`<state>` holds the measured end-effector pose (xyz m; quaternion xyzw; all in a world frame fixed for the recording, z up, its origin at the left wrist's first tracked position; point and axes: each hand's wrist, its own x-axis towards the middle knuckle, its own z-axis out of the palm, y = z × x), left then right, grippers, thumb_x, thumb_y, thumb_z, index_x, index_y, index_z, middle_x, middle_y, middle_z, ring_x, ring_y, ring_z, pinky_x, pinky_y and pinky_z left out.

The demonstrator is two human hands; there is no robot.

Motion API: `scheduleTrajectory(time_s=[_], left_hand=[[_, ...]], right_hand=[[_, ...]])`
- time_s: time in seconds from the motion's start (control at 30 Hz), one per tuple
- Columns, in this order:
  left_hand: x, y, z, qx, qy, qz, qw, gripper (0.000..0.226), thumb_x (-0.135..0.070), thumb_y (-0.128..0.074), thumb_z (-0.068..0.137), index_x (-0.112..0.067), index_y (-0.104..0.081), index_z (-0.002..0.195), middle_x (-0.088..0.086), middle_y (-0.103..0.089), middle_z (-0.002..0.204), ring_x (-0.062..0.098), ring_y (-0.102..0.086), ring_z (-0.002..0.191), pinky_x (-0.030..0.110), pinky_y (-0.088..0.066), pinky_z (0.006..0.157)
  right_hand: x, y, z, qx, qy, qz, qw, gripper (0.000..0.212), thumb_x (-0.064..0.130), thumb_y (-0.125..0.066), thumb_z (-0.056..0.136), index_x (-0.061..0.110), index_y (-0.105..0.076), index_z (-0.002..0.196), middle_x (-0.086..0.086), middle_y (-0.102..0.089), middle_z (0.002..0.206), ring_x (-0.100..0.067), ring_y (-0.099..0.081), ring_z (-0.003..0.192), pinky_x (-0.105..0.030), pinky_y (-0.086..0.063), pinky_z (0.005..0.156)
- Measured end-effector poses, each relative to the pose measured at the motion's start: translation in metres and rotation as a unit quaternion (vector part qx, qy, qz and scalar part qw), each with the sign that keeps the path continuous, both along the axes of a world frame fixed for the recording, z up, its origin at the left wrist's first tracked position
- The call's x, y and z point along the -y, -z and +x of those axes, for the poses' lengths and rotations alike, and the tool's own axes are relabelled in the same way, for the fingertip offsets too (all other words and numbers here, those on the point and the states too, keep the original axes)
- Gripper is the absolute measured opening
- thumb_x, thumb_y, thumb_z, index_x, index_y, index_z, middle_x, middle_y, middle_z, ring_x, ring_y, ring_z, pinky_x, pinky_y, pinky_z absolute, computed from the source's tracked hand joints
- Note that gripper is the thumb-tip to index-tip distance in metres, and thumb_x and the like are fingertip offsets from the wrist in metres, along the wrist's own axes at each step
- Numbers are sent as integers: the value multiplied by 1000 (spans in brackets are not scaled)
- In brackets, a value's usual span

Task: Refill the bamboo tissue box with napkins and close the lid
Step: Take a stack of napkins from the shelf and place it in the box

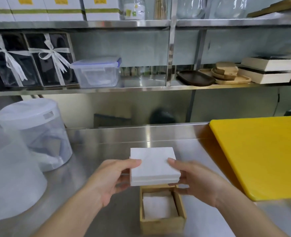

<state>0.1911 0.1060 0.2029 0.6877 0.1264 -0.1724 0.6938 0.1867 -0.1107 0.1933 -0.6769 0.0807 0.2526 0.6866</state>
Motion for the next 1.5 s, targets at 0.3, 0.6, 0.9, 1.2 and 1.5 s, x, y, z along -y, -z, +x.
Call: scheduleTrajectory(time_s=[0.3,0.6,0.9,1.2,1.5], left_hand=[[22,48,-8,-80,-4,14,997,10,-17,-78,72,-10,-73,77,2,-74,69,21,-64,72,36,-46,77],[19,76,-3,-75,-13,78,994,8,-3,-67,82,1,-69,89,11,-75,82,24,-71,74,34,-56,69],[27,95,1,32,16,185,982,12,-15,-62,87,-5,-70,86,9,-73,90,22,-64,85,29,-41,70],[29,106,3,134,-8,304,943,64,-18,-67,79,-18,-22,33,-3,-26,50,21,-28,64,30,-17,47],[31,114,10,183,59,418,888,52,-31,-63,85,-15,-39,42,2,-47,81,15,-49,83,29,-38,61]], right_hand=[[12,43,-15,-3,84,-90,992,28,34,-72,76,8,-67,86,-1,-65,78,-17,-57,75,-30,-41,74],[-2,70,-5,52,76,-232,968,41,29,-69,81,-10,-62,77,-5,-48,63,-13,-45,56,-23,-36,53],[-12,75,4,94,53,-388,915,37,31,-67,82,9,-46,61,-1,-39,55,-16,-37,50,-24,-24,46],[-29,85,-1,158,8,-517,841,28,35,-62,84,19,-42,73,-2,-54,84,-24,-50,78,-29,-37,65],[-29,86,9,120,-90,-551,821,39,30,-61,84,18,-31,62,2,-45,67,-23,-45,75,-27,-30,71]])
